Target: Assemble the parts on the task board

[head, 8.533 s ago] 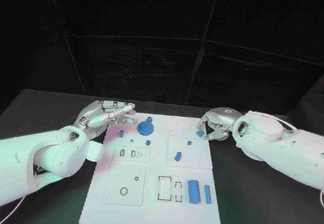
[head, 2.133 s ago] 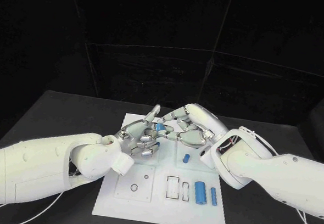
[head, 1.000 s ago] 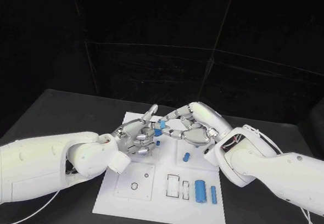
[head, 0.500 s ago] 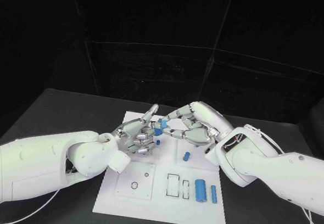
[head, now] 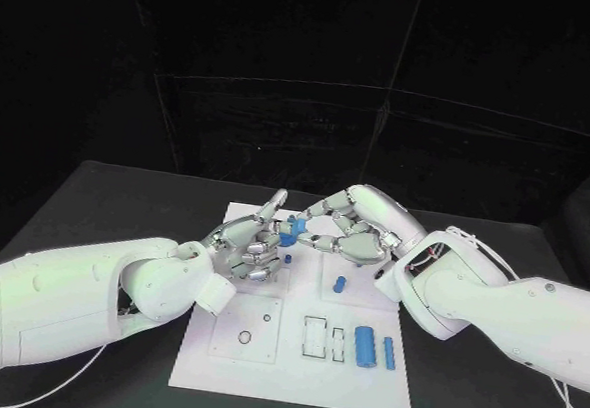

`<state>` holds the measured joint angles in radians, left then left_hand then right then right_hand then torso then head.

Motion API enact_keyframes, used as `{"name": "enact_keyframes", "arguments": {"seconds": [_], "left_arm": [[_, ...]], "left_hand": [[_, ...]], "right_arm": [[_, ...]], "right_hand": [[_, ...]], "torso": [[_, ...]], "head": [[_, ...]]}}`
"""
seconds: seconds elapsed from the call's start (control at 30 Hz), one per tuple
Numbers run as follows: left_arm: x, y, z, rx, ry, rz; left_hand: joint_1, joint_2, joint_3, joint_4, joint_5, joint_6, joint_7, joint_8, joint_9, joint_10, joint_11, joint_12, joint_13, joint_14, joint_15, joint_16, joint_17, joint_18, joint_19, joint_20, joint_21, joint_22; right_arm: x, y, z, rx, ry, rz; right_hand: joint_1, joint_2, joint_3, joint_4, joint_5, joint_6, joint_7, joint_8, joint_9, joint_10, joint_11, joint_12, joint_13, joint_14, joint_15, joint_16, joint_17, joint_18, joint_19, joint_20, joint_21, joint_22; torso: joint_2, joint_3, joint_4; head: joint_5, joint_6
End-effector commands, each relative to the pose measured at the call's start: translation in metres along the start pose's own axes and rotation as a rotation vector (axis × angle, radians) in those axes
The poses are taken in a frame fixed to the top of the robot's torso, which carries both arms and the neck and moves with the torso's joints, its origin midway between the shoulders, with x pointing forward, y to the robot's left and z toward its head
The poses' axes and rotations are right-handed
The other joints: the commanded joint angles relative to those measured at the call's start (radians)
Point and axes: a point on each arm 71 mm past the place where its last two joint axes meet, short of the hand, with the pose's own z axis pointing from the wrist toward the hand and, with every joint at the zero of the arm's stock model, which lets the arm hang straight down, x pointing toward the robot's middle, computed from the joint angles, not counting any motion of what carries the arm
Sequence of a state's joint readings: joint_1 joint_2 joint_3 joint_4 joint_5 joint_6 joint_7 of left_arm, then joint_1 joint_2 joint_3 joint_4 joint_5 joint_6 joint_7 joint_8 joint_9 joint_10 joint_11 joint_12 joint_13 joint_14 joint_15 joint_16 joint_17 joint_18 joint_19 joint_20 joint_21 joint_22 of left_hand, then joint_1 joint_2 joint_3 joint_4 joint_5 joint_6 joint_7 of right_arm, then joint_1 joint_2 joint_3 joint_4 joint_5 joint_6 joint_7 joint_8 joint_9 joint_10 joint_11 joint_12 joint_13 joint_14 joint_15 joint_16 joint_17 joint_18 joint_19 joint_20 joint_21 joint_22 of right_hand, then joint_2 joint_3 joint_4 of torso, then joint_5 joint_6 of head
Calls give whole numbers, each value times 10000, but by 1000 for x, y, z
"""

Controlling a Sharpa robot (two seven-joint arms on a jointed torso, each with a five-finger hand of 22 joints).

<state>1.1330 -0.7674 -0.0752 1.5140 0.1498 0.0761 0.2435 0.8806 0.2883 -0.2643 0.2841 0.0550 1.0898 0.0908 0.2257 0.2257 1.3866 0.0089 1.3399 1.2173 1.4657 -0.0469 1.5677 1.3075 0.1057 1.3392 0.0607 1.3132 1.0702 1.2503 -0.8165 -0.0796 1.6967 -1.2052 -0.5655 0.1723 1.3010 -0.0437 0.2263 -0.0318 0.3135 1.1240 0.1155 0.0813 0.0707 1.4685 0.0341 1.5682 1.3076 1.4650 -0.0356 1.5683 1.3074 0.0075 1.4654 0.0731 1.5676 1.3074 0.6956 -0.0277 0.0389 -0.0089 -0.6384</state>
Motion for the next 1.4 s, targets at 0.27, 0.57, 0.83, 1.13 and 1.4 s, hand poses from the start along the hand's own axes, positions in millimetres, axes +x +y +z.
{"name": "enact_keyframes", "arguments": {"seconds": [0.27,0.57,0.83,1.13,1.4], "left_arm": [[-1,-2,-1,29,91,149],[-7,1,-1,-480,-418,740],[-17,1,-3,-738,-959,1168],[-36,-10,-18,-198,-1698,1456],[-55,-36,-42,545,-2556,1850]], "left_hand": [[149,-7,75,-7,-15,-5,-43,41,69,85,14,35,11,1051,-60,30,2633,-100,23,-29,61,4],[351,-91,8,-8,-21,-858,256,-444,142,-92,258,-158,-228,1051,123,30,2633,-77,-126,103,13,-132],[462,-131,-31,-43,-22,-1151,386,-621,131,-168,379,-225,-324,1051,232,30,2633,-58,-194,211,-14,-202],[648,-148,-4,-156,-21,-1211,427,-659,155,-197,421,-239,-347,1051,277,30,2633,-40,-234,269,-30,-249],[814,-152,35,-287,-20,-1235,446,-676,184,-309,442,-356,-515,1051,299,30,2633,29,-416,302,-193,-575]], "right_arm": [[-2,1,0,-48,-181,93],[-1,4,1,-134,-316,298],[-2,2,0,-33,-338,357],[-2,-8,0,413,-23,199],[1,-19,7,717,257,-510]], "right_hand": [[59,-29,-13,37,-66,56,-2,39,11,1023,5,26,2632,1058,3,25,2634,-75,1054,-10,32,2634],[19,-33,-26,67,-164,59,-6,28,11,1023,2,26,2632,1058,0,25,2634,-75,1054,-11,32,2634],[1,-40,-36,82,-247,66,-11,23,12,1023,-2,26,2632,1058,-2,25,2634,-75,1054,-12,32,2634],[-1,-45,-40,84,-283,66,-13,19,11,1023,-2,26,2632,1058,-3,25,2634,-75,1054,-13,32,2634],[22,-32,-26,74,-295,67,-18,16,12,1023,-8,26,2632,1058,-4,25,2634,-75,1054,-14,32,2634]], "torso": [[4,7,-1],[9,7,6],[2,3,5],[-1,-7,8],[-27,-8,16]], "head": [[2,-11],[-7,-40],[2,-57],[12,-92],[72,-159]]}}
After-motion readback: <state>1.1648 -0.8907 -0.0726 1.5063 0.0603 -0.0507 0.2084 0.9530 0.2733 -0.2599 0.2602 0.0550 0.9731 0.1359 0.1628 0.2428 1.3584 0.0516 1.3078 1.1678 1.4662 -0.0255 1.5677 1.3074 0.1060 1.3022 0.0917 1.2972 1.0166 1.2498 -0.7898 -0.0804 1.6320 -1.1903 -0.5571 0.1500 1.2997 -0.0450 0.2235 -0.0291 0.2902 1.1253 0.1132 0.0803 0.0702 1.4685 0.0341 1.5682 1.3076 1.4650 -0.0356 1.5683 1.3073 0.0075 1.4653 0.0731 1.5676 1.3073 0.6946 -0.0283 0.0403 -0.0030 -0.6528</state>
